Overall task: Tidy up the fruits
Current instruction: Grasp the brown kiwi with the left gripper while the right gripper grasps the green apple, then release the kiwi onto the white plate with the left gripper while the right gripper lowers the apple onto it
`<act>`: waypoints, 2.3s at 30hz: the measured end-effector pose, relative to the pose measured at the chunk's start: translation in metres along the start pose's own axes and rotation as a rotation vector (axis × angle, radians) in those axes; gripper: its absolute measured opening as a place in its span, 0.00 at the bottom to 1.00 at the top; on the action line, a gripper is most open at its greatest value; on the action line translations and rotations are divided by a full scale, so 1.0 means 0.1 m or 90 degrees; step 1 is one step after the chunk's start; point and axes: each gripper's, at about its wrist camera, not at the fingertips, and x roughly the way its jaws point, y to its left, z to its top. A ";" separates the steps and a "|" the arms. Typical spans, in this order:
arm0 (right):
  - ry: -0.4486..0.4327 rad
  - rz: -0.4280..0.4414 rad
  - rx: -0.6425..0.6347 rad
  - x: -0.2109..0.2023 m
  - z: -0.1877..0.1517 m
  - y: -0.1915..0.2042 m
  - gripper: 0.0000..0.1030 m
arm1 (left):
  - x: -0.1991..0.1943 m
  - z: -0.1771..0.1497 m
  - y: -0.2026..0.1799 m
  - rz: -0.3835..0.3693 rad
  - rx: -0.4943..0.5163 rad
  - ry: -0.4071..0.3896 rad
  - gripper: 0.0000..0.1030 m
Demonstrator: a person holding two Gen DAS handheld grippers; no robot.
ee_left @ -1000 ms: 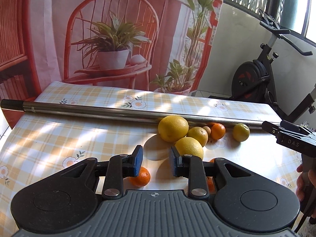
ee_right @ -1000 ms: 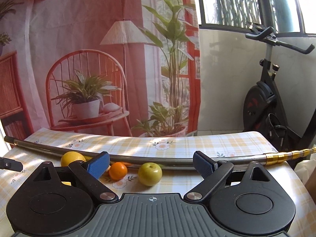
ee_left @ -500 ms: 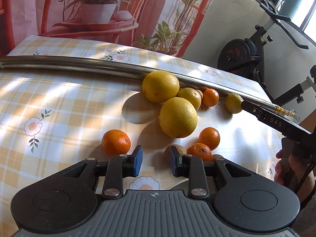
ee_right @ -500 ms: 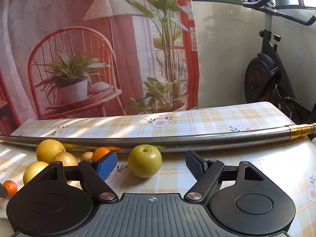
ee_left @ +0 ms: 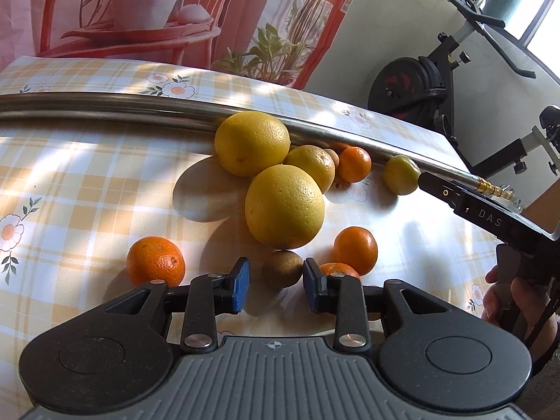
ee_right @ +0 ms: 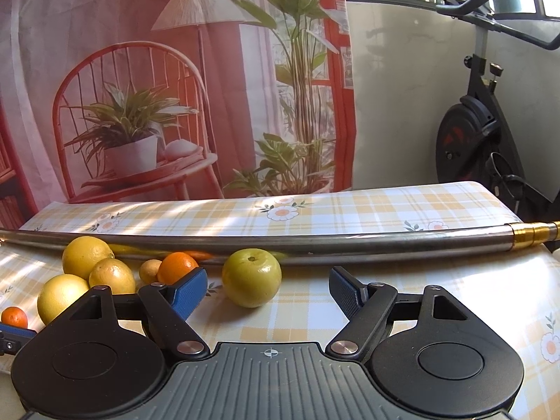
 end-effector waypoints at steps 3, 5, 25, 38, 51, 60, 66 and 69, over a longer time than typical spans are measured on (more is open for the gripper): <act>0.001 0.000 0.003 0.00 -0.01 -0.01 0.72 | 0.05 0.01 -0.03 -0.001 0.009 0.001 0.32; 0.002 0.001 0.005 0.01 0.00 -0.01 0.72 | 0.06 0.01 -0.05 -0.004 0.017 0.001 0.27; 0.006 0.007 -0.004 0.22 0.03 0.05 0.70 | -0.37 -0.06 -0.14 0.100 0.062 -0.109 0.26; 0.039 0.014 -0.019 0.47 0.05 0.10 0.42 | -0.40 -0.13 -0.16 0.104 0.070 -0.123 0.26; 0.035 0.057 0.008 0.02 0.02 0.13 0.42 | -0.67 -0.30 -0.25 0.103 0.096 -0.133 0.26; 0.029 0.115 -0.004 -0.69 -0.05 0.44 0.42 | -0.89 -0.60 -0.28 0.097 0.109 -0.124 0.26; 0.056 0.141 -0.040 -1.09 -0.28 0.73 0.42 | -0.95 -0.81 -0.27 0.095 0.116 -0.108 0.26; 0.074 0.156 -0.064 -1.24 -0.43 0.89 0.42 | -0.95 -0.91 -0.26 0.093 0.120 -0.096 0.26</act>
